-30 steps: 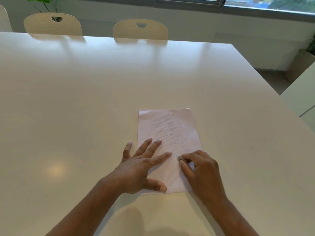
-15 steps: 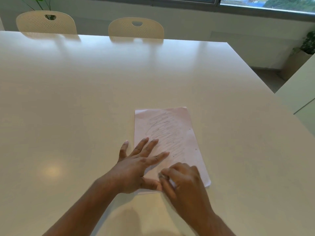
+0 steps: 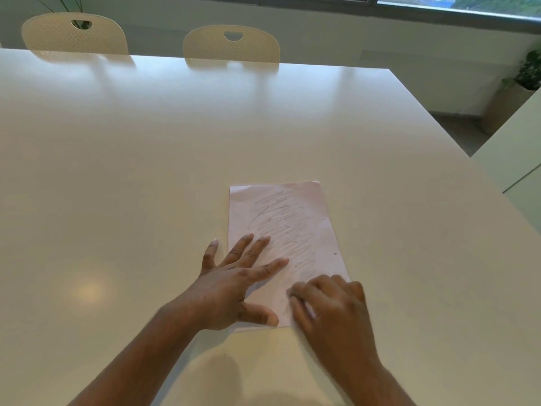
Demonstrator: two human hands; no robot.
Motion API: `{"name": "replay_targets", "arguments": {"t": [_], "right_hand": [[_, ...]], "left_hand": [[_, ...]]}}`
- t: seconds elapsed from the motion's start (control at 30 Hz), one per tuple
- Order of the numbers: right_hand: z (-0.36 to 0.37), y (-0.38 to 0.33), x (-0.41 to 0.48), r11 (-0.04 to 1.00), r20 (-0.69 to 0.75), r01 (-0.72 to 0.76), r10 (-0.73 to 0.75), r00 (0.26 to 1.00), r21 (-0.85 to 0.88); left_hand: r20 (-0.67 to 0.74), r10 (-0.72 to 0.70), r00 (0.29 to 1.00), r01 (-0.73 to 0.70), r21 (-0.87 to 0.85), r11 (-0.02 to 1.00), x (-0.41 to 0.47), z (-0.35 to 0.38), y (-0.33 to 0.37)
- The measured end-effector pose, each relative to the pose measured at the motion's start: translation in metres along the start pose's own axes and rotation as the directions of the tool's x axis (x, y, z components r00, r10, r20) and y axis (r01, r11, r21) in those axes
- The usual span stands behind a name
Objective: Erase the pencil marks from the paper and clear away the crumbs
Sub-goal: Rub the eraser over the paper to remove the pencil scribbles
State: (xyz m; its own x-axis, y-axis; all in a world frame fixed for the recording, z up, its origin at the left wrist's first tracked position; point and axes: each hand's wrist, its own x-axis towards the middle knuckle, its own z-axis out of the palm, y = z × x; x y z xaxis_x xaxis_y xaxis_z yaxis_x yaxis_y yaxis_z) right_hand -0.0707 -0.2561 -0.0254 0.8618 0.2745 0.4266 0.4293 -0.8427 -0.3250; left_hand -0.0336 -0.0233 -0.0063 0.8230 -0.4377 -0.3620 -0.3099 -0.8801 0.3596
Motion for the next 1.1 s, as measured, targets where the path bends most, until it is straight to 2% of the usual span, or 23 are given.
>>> {"name": "replay_targets", "arguments": {"t": [0.1,0.27,0.43,0.6,0.73,0.8,0.9,0.97,1.03,1.1], "right_hand": [[-0.001,0.007,0.004,0.997,-0.036,-0.073,0.072,0.997,-0.036],[0.002,-0.016,-0.013,0.992,0.052,0.079,-0.084,0.995,0.095],[-0.008,0.012,0.002,0.995,-0.027,-0.1,0.1,0.995,-0.016],[0.0,-0.014,-0.016,0.993,0.058,0.08,-0.085,0.995,0.087],[-0.008,0.004,-0.003,0.998,-0.014,-0.053,0.053,0.999,-0.028],[-0.007,0.005,-0.002,0.996,-0.025,-0.09,0.089,0.996,-0.022],[0.002,-0.012,-0.014,0.998,0.019,0.015,-0.017,1.0,0.066],[0.002,-0.015,-0.018,0.996,0.037,0.06,-0.063,0.997,0.063],[-0.004,-0.004,-0.011,1.0,0.007,0.013,-0.013,1.0,-0.023],[-0.01,0.009,-0.003,0.992,-0.048,-0.101,0.098,0.994,-0.068]], "left_hand": [[0.0,-0.006,1.0,0.006,0.006,1.0,0.0,0.001,0.0],[-0.003,0.007,1.0,-0.007,0.013,1.0,-0.001,0.0,0.0],[-0.005,-0.001,1.0,0.001,-0.005,1.0,0.0,0.0,0.001],[-0.005,0.005,1.0,-0.005,0.014,1.0,0.0,0.0,0.0],[0.004,-0.001,1.0,0.001,0.002,1.0,0.0,0.0,0.0],[0.001,-0.001,1.0,0.001,0.0,1.0,0.001,0.001,0.0],[-0.003,0.002,1.0,-0.002,0.013,1.0,0.0,0.001,-0.001],[-0.006,0.008,1.0,-0.008,0.012,1.0,0.0,0.0,-0.001],[-0.004,0.009,1.0,-0.009,-0.001,1.0,0.001,0.0,-0.001],[0.002,0.004,1.0,-0.004,-0.006,1.0,0.001,0.0,0.0]]}}
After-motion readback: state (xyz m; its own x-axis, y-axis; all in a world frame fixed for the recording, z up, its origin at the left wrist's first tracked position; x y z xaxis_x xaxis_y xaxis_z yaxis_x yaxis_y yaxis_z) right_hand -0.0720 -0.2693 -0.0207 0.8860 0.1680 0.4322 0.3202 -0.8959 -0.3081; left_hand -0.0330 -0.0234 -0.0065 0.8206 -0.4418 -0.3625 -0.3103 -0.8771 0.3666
